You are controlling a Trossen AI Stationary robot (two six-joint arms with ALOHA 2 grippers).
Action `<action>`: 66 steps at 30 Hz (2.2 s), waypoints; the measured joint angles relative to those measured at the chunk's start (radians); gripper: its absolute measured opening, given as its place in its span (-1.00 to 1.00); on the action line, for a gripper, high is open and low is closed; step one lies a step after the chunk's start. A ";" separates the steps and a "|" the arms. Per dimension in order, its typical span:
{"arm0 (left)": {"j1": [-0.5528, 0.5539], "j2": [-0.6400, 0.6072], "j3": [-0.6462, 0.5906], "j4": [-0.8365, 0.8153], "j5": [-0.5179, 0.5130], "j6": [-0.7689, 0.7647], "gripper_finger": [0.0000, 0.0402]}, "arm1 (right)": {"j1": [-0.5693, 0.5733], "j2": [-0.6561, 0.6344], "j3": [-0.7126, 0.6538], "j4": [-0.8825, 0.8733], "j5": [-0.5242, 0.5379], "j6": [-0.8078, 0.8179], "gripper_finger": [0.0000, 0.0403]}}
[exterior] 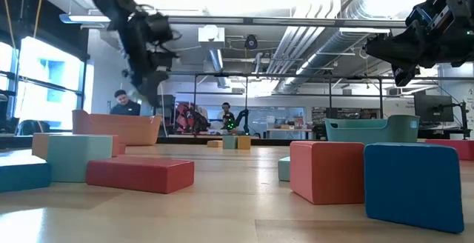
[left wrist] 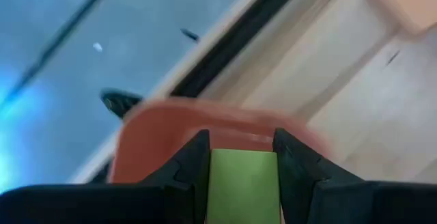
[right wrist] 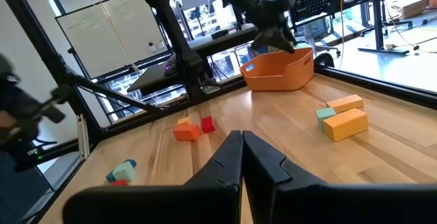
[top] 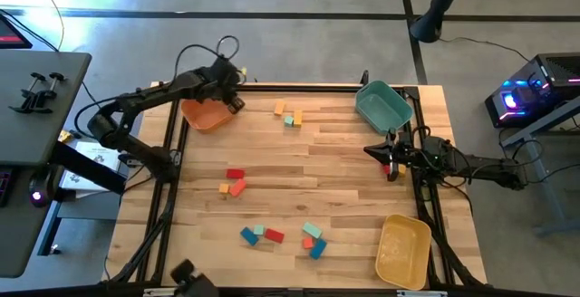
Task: Sort blocks by size
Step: Put the thin green rectangular block into the orange bin, then put the thick yellow rectangular block into the green bin
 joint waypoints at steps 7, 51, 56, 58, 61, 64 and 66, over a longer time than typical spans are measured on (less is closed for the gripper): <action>0.109 -0.002 -0.131 0.102 0.050 0.027 -0.50 | 0.000 0.000 0.000 0.000 0.000 0.000 -1.00; -0.495 -0.415 -0.527 0.987 0.151 -0.049 -0.06 | 0.000 0.000 0.000 0.000 0.000 0.000 -1.00; -0.636 -0.378 -0.539 1.041 0.027 -0.054 -0.10 | 0.000 0.000 0.000 0.000 0.000 0.000 -1.00; -0.678 -0.351 -0.539 1.067 -0.017 -0.054 -0.12 | 0.000 0.000 0.000 0.000 0.000 0.000 -1.00; -0.723 -0.301 -0.539 1.126 -0.033 -0.039 -0.13 | 0.000 0.000 0.000 0.000 0.000 0.000 -1.00; -0.751 -0.238 -0.539 1.193 -0.034 -0.039 -0.13 | 0.000 0.000 0.000 0.000 0.001 -0.011 -1.00; -0.762 -0.195 -0.539 1.242 -0.035 -0.039 -0.13 | -0.002 0.000 0.000 0.005 0.025 -0.072 -1.00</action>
